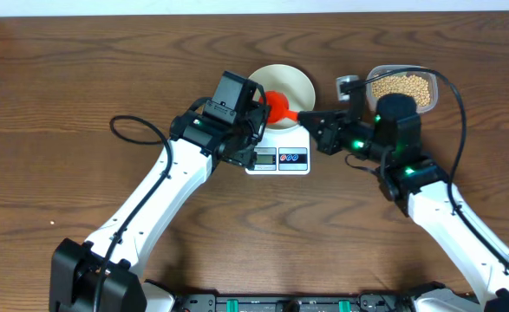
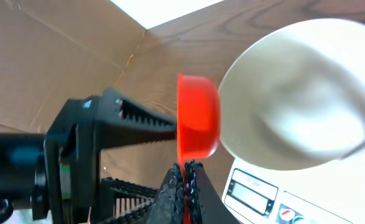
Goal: Scoop item into bowl and weigh 50g on scale
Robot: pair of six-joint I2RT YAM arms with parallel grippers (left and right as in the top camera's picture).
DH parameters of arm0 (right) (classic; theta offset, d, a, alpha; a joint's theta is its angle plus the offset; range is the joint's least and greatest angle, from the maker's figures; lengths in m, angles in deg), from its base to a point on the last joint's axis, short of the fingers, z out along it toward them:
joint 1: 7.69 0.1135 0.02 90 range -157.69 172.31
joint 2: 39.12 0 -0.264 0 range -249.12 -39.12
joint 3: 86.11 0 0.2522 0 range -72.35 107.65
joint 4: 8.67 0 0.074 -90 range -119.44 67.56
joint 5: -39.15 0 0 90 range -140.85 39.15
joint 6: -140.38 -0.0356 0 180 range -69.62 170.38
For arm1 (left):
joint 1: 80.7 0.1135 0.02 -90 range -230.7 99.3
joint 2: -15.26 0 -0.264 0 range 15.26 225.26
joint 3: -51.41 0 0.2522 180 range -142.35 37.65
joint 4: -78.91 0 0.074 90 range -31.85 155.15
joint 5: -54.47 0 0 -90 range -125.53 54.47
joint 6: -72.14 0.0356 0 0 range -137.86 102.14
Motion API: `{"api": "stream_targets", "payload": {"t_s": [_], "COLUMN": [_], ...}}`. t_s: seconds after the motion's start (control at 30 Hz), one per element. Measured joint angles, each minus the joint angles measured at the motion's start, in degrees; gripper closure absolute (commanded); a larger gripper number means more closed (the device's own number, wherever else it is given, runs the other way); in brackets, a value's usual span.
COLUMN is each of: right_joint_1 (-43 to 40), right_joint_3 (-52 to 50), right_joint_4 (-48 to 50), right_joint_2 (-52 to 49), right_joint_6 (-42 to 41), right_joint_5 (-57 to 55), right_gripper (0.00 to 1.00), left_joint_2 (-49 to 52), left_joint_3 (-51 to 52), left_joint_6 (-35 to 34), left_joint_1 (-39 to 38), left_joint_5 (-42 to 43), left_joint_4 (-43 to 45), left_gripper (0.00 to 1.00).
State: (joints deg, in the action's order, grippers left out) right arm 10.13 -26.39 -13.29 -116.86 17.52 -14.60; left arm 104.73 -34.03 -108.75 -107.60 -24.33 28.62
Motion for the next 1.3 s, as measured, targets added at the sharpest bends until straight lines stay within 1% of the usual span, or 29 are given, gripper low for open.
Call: {"api": "stream_targets", "payload": {"t_s": [0.07, 0.2, 0.3, 0.43, 0.6, 0.7, 0.8, 1.07, 1.2, 1.3], "right_joint_1": [-1.6, -7.08, -11.45, -15.06, -17.46, -17.9, -17.88, -18.23, -20.81, -23.69], "right_joint_3": [0.0, 0.04, 0.07, 0.11, 1.46, 3.58, 5.42, 6.49, 6.49, 6.54], "right_joint_4": [-0.02, -1.16, -2.23, -4.76, -10.34, -13.2, -14.36, -14.71, -16.35, -18.4], "right_joint_2": [-0.13, -0.35, -0.35, -0.33, -0.33, -0.24, -0.11, -0.09, 0.57, 2.21], "right_joint_6": [0.0, 0.66, 0.9, 1.29, 2.34, 2.51, 2.49, 0.35, 0.0, 1.81], "right_joint_5": [1.05, 2.99, 3.34, 5.14, 6.36, 6.49, 6.67, 4.81, 2.51, -0.61], "right_gripper": [0.99, 0.99, 0.99, 0.99, 0.99, 0.99, 0.99, 0.99, 0.99, 0.99], "left_joint_2": [0.0, 0.0, 0.02, 0.02, 0.02, 0.02, 0.02, 0.0, 0.02, 0.0], "left_joint_3": [0.0, -0.02, -0.02, -0.02, -0.02, -0.02, -0.02, -0.02, -0.02, -0.02], "left_joint_6": [6.14, 22.97, 32.41, 43.08, 52.0, 54.77, 56.04, 56.7, 56.83, 56.87], "left_joint_1": [-0.28, -0.37, 0.17, 0.2, 0.22, 0.22, 0.2, 0.22, 0.22, 0.2], "left_joint_5": [-0.76, -5.38, -7.69, -9.03, -9.68, -9.88, -9.9, -9.88, -9.88, -9.88], "left_joint_4": [0.15, -0.17, -0.26, -0.28, 0.66, 0.79, 0.79, 0.79, 0.79, 0.79], "left_gripper": [0.16, 0.16, 0.16, 0.16, 0.16, 0.16, 0.16, 0.16, 0.16, 0.16]}}
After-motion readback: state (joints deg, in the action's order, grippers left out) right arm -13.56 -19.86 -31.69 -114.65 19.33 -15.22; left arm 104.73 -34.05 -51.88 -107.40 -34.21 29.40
